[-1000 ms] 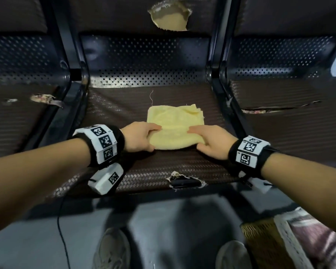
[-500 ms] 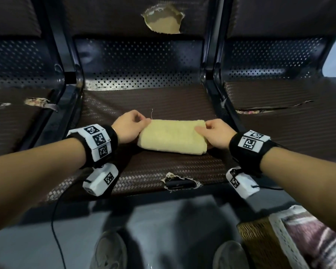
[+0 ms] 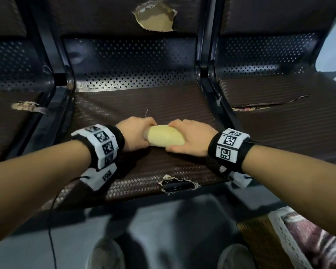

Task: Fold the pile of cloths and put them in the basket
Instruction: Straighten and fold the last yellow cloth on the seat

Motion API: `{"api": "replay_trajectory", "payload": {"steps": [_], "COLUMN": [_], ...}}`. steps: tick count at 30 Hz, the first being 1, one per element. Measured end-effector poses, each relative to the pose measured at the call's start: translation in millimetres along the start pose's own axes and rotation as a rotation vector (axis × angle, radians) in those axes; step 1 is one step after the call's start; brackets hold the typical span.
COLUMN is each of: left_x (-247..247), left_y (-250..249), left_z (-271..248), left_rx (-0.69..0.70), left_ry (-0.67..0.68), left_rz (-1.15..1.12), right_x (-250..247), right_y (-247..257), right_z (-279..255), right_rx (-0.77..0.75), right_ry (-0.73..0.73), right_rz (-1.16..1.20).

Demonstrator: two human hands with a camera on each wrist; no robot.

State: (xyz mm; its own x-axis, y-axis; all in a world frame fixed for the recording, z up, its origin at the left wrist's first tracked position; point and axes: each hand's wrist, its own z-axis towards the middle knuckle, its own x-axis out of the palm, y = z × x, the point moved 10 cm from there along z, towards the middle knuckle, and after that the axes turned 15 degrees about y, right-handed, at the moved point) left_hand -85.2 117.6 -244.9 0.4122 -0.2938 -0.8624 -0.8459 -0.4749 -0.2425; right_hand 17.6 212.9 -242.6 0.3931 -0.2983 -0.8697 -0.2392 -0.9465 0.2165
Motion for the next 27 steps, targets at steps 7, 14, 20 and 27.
{"api": "replay_trajectory", "payload": {"steps": [7,14,20,27], "left_x": [-48.9,-87.1,-70.3,-1.1], "left_y": [40.0,-14.9,-177.6,-377.5], "left_z": [70.7,81.1,67.1,-12.0], "left_rx": [0.021,0.07,0.028,0.209], "left_ry": [-0.144,-0.339,0.186,0.638], "left_rz": [-0.641,-1.028,-1.299,-0.864], "right_x": [-22.0,-30.5,-25.4,55.2], "right_y": [-39.1,-98.0,-128.5,-120.0], "right_z": [38.7,-8.3,-158.5,-358.3], "right_rx": [0.056,0.109,0.337,0.845], "right_ry": [0.016,-0.083,-0.413,-0.713], "right_rz": [0.207,1.048,1.664,2.085]}}
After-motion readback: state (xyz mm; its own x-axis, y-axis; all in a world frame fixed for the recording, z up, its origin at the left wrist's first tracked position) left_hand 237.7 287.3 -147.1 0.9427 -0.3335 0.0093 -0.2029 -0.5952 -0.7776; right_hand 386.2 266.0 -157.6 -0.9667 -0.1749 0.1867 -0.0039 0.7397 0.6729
